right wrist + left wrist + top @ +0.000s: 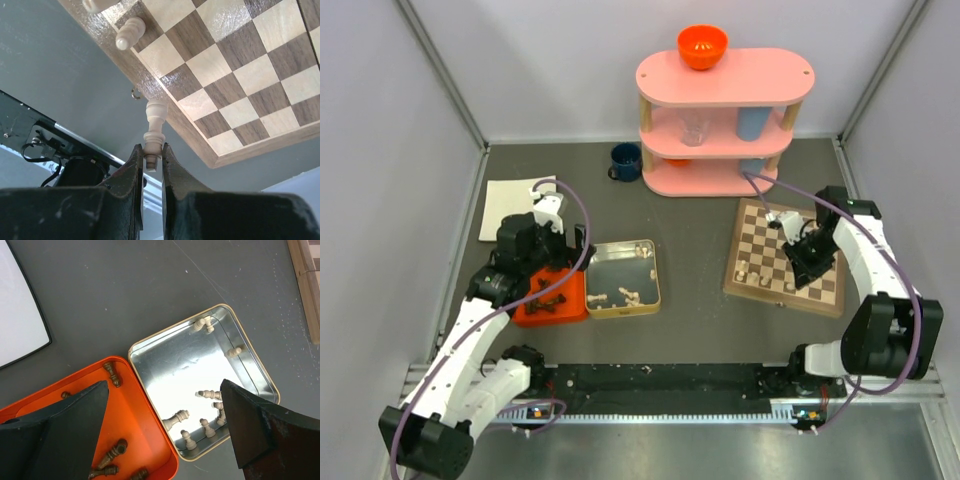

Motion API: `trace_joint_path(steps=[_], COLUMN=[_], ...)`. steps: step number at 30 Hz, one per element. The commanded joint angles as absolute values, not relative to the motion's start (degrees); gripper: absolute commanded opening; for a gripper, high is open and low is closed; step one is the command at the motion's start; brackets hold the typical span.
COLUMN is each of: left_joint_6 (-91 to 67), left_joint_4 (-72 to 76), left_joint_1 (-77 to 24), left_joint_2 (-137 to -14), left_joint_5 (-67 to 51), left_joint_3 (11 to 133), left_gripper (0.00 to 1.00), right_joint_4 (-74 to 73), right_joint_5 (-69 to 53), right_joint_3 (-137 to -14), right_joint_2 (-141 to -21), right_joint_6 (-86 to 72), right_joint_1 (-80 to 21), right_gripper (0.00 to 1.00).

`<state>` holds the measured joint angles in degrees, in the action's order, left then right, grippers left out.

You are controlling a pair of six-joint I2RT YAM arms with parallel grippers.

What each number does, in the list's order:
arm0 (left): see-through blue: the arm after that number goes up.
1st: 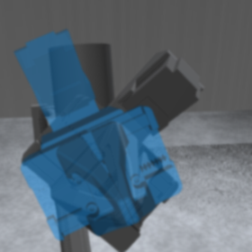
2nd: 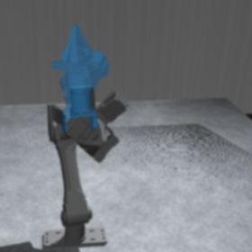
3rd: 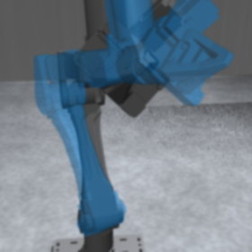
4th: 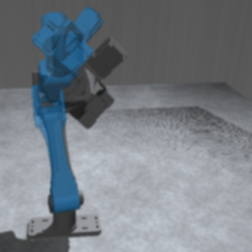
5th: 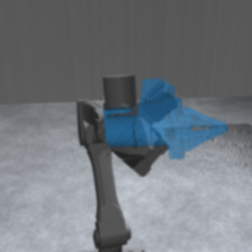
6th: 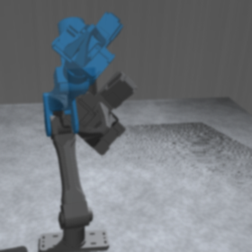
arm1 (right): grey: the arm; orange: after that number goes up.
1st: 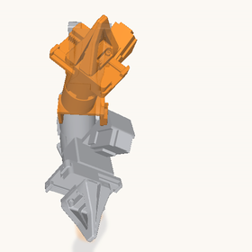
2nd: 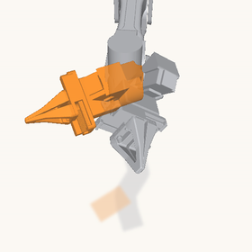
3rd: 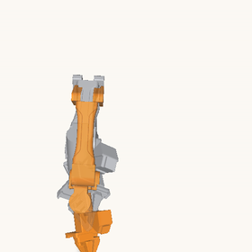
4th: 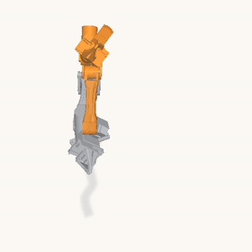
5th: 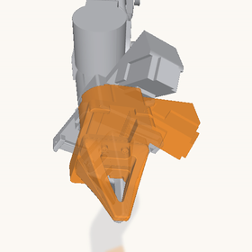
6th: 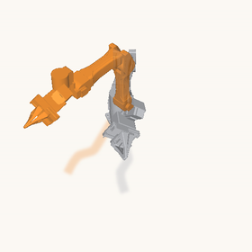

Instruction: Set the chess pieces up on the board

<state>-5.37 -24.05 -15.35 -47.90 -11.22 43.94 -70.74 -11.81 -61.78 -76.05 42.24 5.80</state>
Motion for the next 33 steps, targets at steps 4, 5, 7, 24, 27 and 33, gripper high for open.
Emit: trace_joint_path(steps=[4,5,7,24,27,33], left_joint_6=[-4.31,-4.31,-4.31,-4.39,-4.39,-4.39], left_joint_4=[-22.67,-22.68,-22.68,-22.59,-22.67,-22.68], left_joint_1=[-15.12,-15.12,-15.12,-15.12,-15.12,-15.12], left_joint_2=[-46.14,-46.23,-46.14,-46.85,-46.85,-47.02], left_joint_5=[-10.11,-10.02,-10.19,-10.37,-10.28,-10.37], left_joint_3=[43.16,43.24,43.24,43.15,43.15,43.24], left_gripper=[0.99,0.99,0.99,0.99,0.99,0.99], right_joint_4=[-67.86,-67.50,-66.80,-65.13,-65.13,-65.04], right_joint_5=[-10.02,-9.85,-9.58,-8.18,-8.26,-8.87], right_joint_3=[-63.54,-63.46,-63.46,-64.07,-64.34,-64.69], right_joint_2=[-82.17,-82.53,-83.75,-88.33,-88.77,-89.38], right_joint_6=[40.52,40.52,40.26,39.99,39.90,39.81], right_joint_1=[6.06,6.06,6.06,6.06,6.06,6.06], right_gripper=[0.08,0.08,0.09,0.11,0.12,0.13])
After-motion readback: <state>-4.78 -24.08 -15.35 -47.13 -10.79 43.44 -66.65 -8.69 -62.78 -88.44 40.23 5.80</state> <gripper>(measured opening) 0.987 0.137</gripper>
